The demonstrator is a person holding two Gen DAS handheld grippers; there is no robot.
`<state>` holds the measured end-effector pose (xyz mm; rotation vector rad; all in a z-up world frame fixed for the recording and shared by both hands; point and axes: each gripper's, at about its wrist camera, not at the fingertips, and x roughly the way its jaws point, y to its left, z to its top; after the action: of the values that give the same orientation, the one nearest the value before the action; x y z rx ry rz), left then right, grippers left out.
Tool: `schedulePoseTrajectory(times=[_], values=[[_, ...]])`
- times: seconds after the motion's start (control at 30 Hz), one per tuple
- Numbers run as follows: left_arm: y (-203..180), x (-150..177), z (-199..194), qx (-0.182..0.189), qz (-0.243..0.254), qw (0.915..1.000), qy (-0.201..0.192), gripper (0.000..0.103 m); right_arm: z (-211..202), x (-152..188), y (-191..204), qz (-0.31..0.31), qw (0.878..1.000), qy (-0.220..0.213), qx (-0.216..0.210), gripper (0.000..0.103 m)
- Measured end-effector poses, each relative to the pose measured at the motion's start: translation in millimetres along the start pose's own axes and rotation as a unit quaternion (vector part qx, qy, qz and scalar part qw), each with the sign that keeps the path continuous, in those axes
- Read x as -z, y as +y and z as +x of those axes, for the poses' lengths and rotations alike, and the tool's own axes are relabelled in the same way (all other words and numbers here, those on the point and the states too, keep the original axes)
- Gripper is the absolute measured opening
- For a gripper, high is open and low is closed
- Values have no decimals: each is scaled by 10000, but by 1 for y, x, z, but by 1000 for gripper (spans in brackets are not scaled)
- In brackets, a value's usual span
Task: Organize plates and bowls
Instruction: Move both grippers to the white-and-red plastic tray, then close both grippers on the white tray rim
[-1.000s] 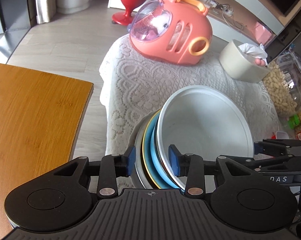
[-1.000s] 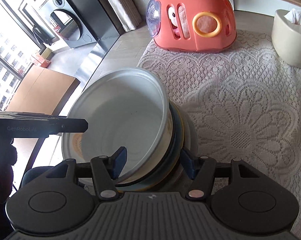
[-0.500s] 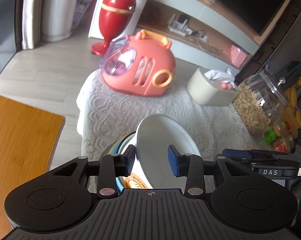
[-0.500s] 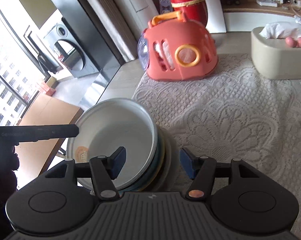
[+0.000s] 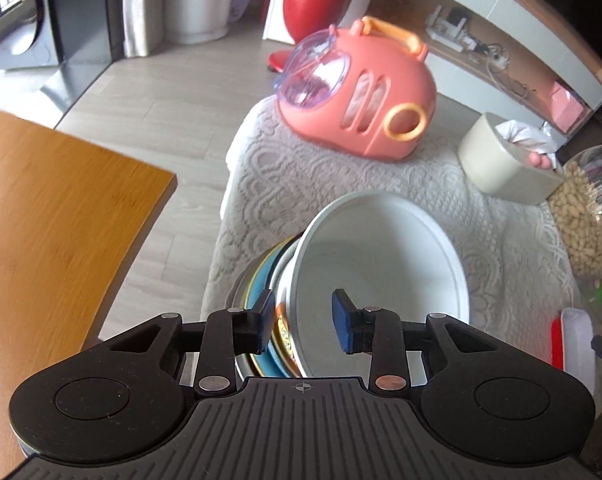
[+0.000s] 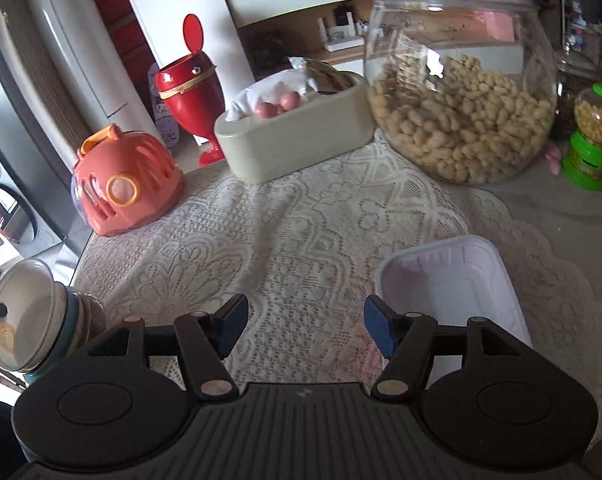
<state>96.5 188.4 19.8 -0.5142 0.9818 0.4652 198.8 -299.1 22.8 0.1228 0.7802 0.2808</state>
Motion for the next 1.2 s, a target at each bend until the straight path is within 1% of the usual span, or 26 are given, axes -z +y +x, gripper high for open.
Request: schedulePoseTrajectory(times=[0.07, 0.1, 0.2, 0.33, 0.4, 0.47, 0.5, 0.53, 0.57, 0.6, 0.63, 0.67, 0.7, 0.73, 0.77, 0.8, 0.87, 0.93, 1.0, 1.03, 1.07, 1.13, 1.2], values=[[4, 2, 4, -117, -92, 9999, 15, 30, 5, 2, -10, 135, 9999, 3, -67, 65], [7, 2, 3, -120, -181, 9998, 22, 30, 7, 3, -13, 187, 9998, 6, -108, 65], [14, 2, -5, 5, -451, 9989, -124, 30, 15, 9, -16, 252, 9994, 84, -228, 65], [15, 2, -21, 127, -527, 9978, -392, 30, 16, 16, -11, 116, 9995, 172, -241, 65], [14, 2, -31, 90, -577, 9963, -634, 30, 13, 16, -10, 106, 9996, 155, -187, 65], [9, 2, -44, 160, -636, 9925, -1035, 30, 10, 14, -11, 115, 9998, 95, -141, 65], [3, 1, -52, 236, -628, 9894, -1290, 30, 5, 12, -14, 101, 9999, 6, -101, 65], [-5, 0, -56, 316, -574, 9872, -1451, 30, 0, 9, -17, 96, 9999, -101, -32, 65], [-16, 0, -58, 454, -469, 9859, -1543, 30, -5, 6, -21, 106, 9997, -230, 76, 65], [-32, -2, -55, 703, -288, 9854, -1524, 30, -12, 2, -27, 134, 9988, -395, 260, 65], [-48, -2, -50, 948, -107, 9855, -1403, 30, -17, -1, -34, 167, 9975, -517, 441, 65], [-70, 0, -39, 1257, 130, 9851, -1165, 30, -21, -3, -42, 221, 9961, -595, 611, 65], [-93, 2, -27, 1550, 364, 9835, -862, 30, -24, -4, -53, 321, 9945, -630, 773, 65], [-116, 7, -12, 1826, 578, 9801, -523, 30, -24, -4, -62, 419, 9934, -620, 869, 65], [-138, 13, 2, 2058, 759, 9754, -212, 30, -24, -3, -71, 518, 9925, -589, 940, 65], [-165, 24, 20, 2324, 979, 9676, 141, 30, -22, 0, -82, 625, 9914, -538, 1012, 65], [-210, 45, 49, 2655, 1311, 9534, 572, 30, -15, 6, -97, 747, 9900, -439, 1110, 65], [-254, 70, 82, 2878, 1543, 9402, 964, 30, -5, 14, -113, 911, 9880, -330, 1206, 65], [-287, 89, 110, 3057, 1583, 9294, 1332, 30, 3, 21, -127, 1084, 9862, -262, 1227, 65], [-300, 94, 122, 3103, 1608, 9255, 1458, 30, 7, 23, -133, 1181, 9852, -231, 1217, 64], [-311, 99, 132, 3107, 1618, 9239, 1539, 30, 11, 26, -138, 1269, 9848, -196, 1166, 57], [-323, 112, 148, 3061, 1635, 9229, 1669, 30, 19, 32, -145, 1468, 9845, -60, 957, 49], [-326, 117, 159, 3010, 1645, 9221, 1791, 30, 24, 40, -149, 1661, 9837, 95, 677, 46]])
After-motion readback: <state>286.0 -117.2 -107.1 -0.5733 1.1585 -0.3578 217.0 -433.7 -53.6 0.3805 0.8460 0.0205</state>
